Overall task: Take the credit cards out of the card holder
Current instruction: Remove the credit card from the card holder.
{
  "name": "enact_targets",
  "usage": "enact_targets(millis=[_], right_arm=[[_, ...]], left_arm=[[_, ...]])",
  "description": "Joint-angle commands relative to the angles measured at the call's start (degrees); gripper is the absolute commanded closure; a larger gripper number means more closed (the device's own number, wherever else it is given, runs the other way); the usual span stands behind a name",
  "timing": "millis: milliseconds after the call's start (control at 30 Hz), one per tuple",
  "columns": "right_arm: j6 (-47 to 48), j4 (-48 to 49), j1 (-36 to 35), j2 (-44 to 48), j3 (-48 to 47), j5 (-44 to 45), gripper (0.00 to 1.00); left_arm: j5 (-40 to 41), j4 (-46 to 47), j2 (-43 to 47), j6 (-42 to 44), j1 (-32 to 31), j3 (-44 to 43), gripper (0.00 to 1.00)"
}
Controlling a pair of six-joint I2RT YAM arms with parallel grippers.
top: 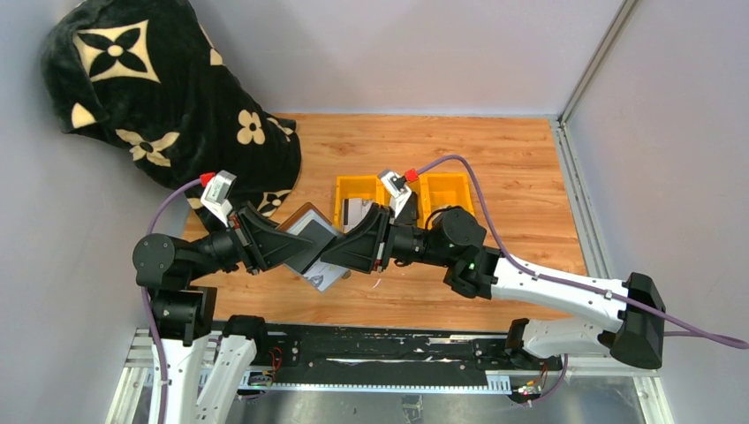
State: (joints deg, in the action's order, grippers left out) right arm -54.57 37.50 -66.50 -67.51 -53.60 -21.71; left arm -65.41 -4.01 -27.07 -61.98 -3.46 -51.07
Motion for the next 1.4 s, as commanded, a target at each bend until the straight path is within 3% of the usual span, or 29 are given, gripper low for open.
enact_targets(millis=[0,300,433,533,833,1167,1367], right_arm=[[-0.6,2.1,0.6,0.4,1.3,8.9,0.65],[-5.8,11.6,0.6,-3.5,2.5,12.7,0.75],[-8.6,17.8,0.7,-5.5,3.2,13.2,0.88],[-9.5,20.7,0.7,-6.1,4.0,13.1,0.99],[-9.5,20.2,0.7,-4.5,8.5,13.8,1.0],[-9.3,19.2,0.6,-2.6,10.7,13.5,1.0],[-9.0,18.3,0.6,-3.0,9.9,12.9,1.0]], left_arm=[[0.2,-3.9,0.9,1.0,-0.6,-2.6,0.96],[2.2,-9.0,0.9,3.4,-0.7,-3.2,0.98],[2.4,-10.0,1.0,3.7,-0.7,-3.1,0.97],[2.6,-10.1,0.9,3.2,-0.7,-3.2,0.89],[3.5,-8.1,0.5,1.0,-0.7,-3.3,0.8],[3.5,-6.3,-0.4,-0.2,-0.6,-4.8,0.78],[3.5,-6.6,-0.4,0.2,-0.6,-5.0,0.82]])
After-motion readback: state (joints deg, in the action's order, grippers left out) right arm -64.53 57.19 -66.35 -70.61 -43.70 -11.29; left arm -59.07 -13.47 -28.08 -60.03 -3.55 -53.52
